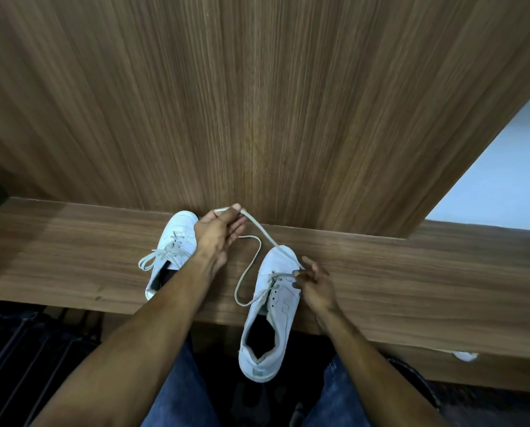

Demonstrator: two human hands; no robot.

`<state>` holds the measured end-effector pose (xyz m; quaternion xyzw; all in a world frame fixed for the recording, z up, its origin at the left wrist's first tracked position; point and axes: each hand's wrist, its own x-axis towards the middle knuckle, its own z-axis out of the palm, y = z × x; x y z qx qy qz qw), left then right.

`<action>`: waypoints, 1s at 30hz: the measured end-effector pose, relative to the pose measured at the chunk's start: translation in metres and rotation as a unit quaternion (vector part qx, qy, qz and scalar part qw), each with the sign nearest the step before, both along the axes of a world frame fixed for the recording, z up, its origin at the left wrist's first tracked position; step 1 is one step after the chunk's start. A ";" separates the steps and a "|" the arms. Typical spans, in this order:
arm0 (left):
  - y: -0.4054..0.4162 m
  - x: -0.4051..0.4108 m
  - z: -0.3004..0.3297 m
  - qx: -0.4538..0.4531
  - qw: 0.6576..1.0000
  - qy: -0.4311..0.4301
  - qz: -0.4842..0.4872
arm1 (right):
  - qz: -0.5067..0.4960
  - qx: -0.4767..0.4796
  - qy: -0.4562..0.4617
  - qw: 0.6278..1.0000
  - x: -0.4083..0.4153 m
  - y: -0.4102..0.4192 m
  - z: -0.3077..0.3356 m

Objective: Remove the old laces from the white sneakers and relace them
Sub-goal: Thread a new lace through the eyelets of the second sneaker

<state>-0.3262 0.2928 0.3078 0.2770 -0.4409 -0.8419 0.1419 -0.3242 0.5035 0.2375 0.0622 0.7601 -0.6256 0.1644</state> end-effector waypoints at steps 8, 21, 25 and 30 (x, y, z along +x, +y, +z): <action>0.015 0.005 -0.027 -0.508 0.837 0.004 -0.203 | 0.269 0.301 0.136 0.905 0.034 -0.003 -0.011; 0.043 0.041 -0.067 -0.597 0.711 -0.094 -0.358 | 0.144 0.317 0.133 0.928 0.037 -0.016 -0.021; 0.046 0.042 -0.064 -0.629 0.675 -0.111 -0.371 | 0.115 0.219 0.108 0.963 0.034 -0.011 -0.026; 0.054 0.039 -0.062 -0.686 0.629 -0.142 -0.338 | 0.094 0.160 0.074 0.980 0.029 -0.008 -0.033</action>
